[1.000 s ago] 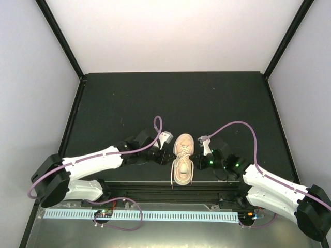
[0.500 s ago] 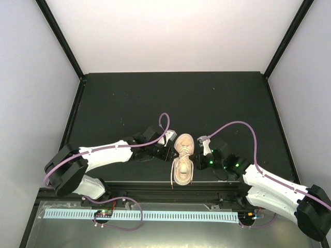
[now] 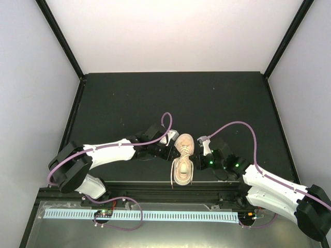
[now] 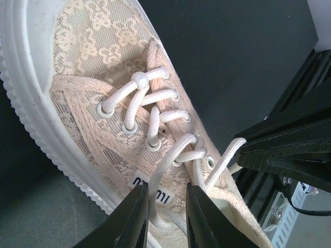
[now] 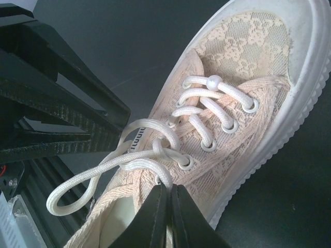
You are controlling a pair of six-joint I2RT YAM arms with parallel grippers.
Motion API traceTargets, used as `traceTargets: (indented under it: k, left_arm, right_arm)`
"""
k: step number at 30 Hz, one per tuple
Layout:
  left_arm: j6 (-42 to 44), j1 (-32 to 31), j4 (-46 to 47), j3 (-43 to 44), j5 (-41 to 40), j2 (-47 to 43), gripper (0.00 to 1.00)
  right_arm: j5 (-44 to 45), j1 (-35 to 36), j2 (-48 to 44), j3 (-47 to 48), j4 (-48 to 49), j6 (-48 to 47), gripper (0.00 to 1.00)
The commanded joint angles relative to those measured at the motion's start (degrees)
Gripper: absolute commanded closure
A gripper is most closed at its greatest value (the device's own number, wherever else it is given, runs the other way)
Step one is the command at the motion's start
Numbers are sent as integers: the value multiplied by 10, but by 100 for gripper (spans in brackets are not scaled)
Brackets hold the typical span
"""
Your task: Tie the shoes
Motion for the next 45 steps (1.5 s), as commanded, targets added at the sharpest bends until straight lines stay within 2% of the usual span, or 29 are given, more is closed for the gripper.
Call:
traceTargets:
  k: [1, 14, 16, 20, 22, 33, 45]
  left_arm:
    - [0, 2, 9, 21, 14, 7, 78]
    - [-7, 2, 4, 29, 12, 29, 78]
    - [-7, 2, 6, 29, 12, 29, 82]
    - [-8, 2, 20, 24, 11, 22, 95]
    - [-8, 2, 32, 17, 9, 13, 98]
    - [2, -1, 57, 7, 15, 3, 98]
    - [3, -5, 61, 8, 15, 5, 99]
  right_arm:
    - [-7, -2, -1, -7, 16, -2, 93]
    - [-10, -3, -2, -8, 17, -2, 93]
    - [-10, -2, -2, -8, 16, -2, 93]
    - [-11, -2, -4, -3, 14, -5, 93]
    - [-11, -2, -4, 4, 10, -8, 93]
    - [-32, -1, 59, 46, 39, -27, 94]
    - [-49, 1, 109, 50, 79, -25, 95]
